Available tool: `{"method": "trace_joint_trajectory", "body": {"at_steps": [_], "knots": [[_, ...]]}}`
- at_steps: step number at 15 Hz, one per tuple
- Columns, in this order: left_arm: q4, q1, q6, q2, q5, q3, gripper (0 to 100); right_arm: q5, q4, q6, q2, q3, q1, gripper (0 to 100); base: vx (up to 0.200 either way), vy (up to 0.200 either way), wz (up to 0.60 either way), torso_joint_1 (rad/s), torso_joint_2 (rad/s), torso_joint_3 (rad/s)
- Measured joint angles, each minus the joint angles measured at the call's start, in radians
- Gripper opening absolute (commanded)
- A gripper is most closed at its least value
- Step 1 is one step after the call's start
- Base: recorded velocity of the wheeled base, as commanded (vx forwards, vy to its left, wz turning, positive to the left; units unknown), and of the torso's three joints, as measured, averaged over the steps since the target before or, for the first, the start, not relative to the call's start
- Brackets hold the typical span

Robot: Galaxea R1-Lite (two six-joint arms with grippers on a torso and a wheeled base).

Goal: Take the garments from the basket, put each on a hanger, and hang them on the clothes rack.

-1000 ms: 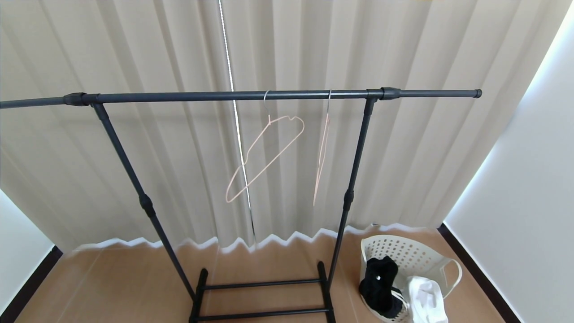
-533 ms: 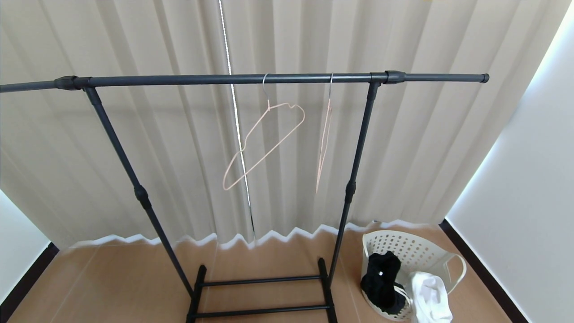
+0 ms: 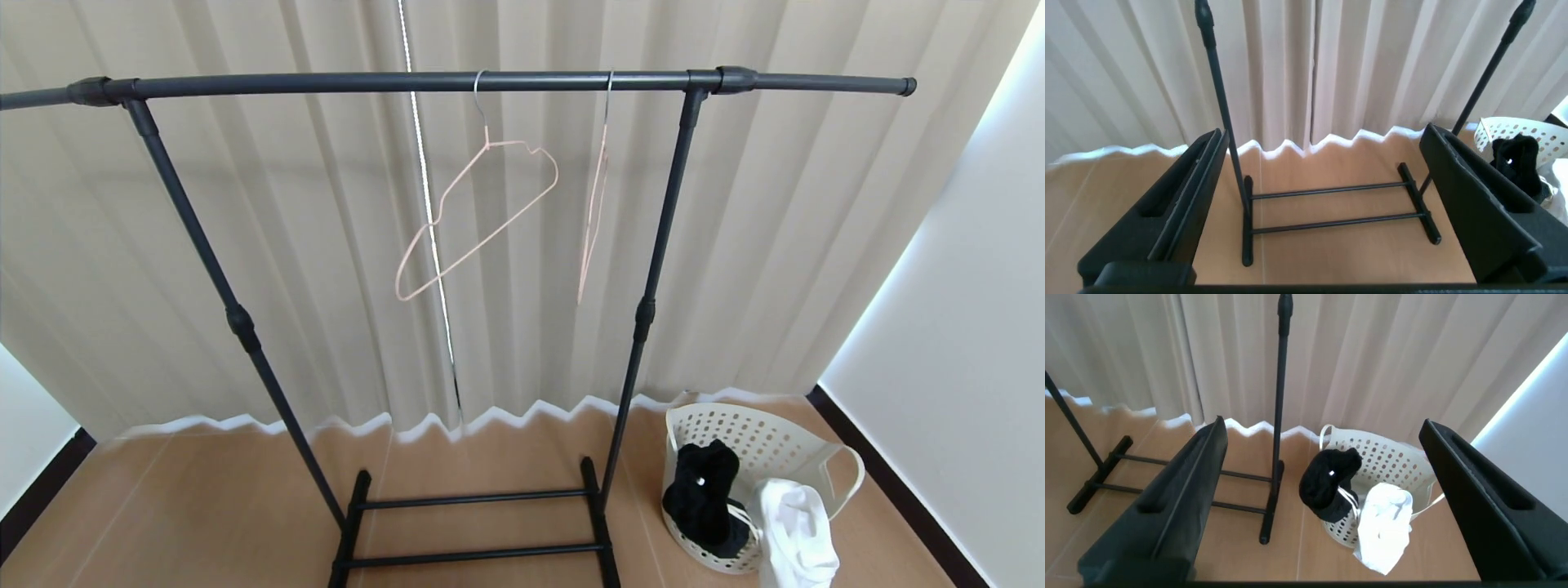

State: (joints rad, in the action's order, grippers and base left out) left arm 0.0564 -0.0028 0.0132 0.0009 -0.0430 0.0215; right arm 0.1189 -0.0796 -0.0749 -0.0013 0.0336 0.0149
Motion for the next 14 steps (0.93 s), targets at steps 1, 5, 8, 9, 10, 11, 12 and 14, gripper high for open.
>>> {"method": "trace_joint_trajectory", "body": {"at_steps": [1,5,8,9,10,11,12,14], "knots": [[0.0,0.0,0.0,0.0,0.0,0.0,100,0.0,0.0,0.0,0.0,0.0,0.0,100,0.0,0.0,0.0,-0.188,0.53,0.334],[0.0,0.0,-0.001,0.0,0.0,0.0,100,-0.001,0.0,0.0,0.0,0.0,0.0,100,0.0,0.0,0.0,-0.17,0.51,0.34],[0.0,0.0,0.0,0.0,0.0,0.0,100,-0.001,0.0,0.0,0.0,0.0,0.0,100,0.0,0.0,0.0,-0.145,0.49,0.346],[0.0,0.0,0.001,0.0,0.0,0.0,100,-0.001,0.0,0.0,0.0,0.0,0.0,100,0.0,0.0,0.0,-0.129,0.48,0.349],[0.0,0.0,0.003,0.0,0.002,0.0,100,-0.001,0.0,0.0,0.0,0.0,0.0,100,0.0,0.0,0.0,-0.119,0.47,0.354],[0.0,0.0,0.003,0.0,0.002,-0.001,100,-0.001,0.0,0.0,0.0,0.0,0.0,100,0.0,0.0,0.0,-0.115,0.46,0.359],[0.0,0.0,0.002,0.0,0.002,-0.001,100,-0.001,0.0,0.0,0.0,0.0,0.0,100,0.0,0.0,0.0,-0.105,0.47,0.373],[0.0,0.0,0.002,0.0,0.001,-0.002,100,0.0,-0.001,0.0,0.0,0.0,0.0,100,0.0,0.0,0.0,-0.085,0.45,0.368]]}}
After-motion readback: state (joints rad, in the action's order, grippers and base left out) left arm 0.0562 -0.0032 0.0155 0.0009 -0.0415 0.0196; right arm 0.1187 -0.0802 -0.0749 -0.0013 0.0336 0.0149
